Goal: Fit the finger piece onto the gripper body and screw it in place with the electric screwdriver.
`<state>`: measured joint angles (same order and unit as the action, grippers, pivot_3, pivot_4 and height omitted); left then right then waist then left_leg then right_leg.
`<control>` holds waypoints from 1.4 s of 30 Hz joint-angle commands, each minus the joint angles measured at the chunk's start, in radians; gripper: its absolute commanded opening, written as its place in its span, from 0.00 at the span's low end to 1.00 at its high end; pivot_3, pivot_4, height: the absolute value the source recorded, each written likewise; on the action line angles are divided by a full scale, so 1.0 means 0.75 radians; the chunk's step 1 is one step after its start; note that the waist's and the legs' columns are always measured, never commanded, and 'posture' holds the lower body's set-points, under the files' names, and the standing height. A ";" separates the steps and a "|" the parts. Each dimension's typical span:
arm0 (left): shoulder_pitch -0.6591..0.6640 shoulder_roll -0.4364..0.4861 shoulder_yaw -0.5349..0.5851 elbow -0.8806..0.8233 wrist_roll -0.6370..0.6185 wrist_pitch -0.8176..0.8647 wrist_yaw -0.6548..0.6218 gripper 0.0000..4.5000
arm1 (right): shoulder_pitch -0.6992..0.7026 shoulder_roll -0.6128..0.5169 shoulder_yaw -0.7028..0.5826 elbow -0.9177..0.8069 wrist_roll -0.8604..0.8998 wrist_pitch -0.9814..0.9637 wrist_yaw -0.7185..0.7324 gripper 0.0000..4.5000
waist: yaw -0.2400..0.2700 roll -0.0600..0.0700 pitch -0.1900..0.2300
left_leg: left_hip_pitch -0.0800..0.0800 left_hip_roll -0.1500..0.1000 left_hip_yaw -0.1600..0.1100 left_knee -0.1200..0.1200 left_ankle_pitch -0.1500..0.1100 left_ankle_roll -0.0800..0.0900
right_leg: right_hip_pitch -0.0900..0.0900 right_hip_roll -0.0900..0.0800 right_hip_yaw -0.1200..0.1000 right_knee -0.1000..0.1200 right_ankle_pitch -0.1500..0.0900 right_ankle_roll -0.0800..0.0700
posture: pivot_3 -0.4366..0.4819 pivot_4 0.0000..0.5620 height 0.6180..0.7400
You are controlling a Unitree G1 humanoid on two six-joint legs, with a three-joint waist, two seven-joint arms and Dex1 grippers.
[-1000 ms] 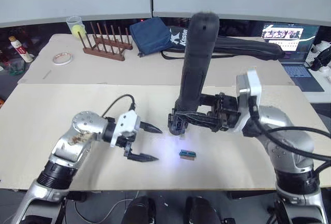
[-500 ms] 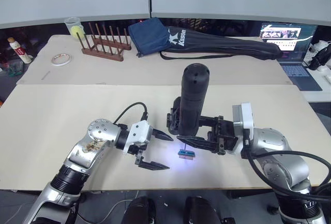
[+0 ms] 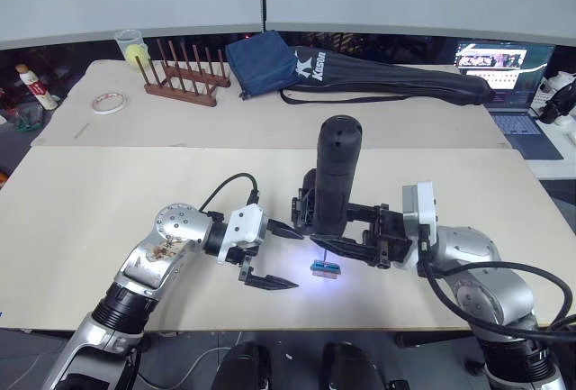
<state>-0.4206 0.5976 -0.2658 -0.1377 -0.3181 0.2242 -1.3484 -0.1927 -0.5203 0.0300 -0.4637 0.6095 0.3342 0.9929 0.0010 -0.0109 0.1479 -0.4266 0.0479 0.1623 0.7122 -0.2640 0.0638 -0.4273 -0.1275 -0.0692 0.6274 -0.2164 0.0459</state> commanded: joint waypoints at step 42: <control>-0.041 -0.020 -0.015 0.080 0.018 -0.059 0.002 1.00 | -0.023 0.018 0.000 0.020 -0.012 -0.041 0.007 0.42 | 0.002 0.000 0.000 | 0.002 0.000 0.000 0.000 0.000 0.000 | 0.002 0.000 0.000 0.000 0.000 0.000 | 0.48 0.27 1.00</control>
<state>-0.4328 0.5857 -0.2774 -0.0670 -0.3109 0.1963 -1.3458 -0.1889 -0.5104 0.0410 -0.4170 0.5895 0.3341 0.9985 0.0022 -0.0109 0.1479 -0.4253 0.0478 0.1623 0.7123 -0.2641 0.0639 -0.4260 -0.1275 -0.0692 0.6276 -0.2163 0.0459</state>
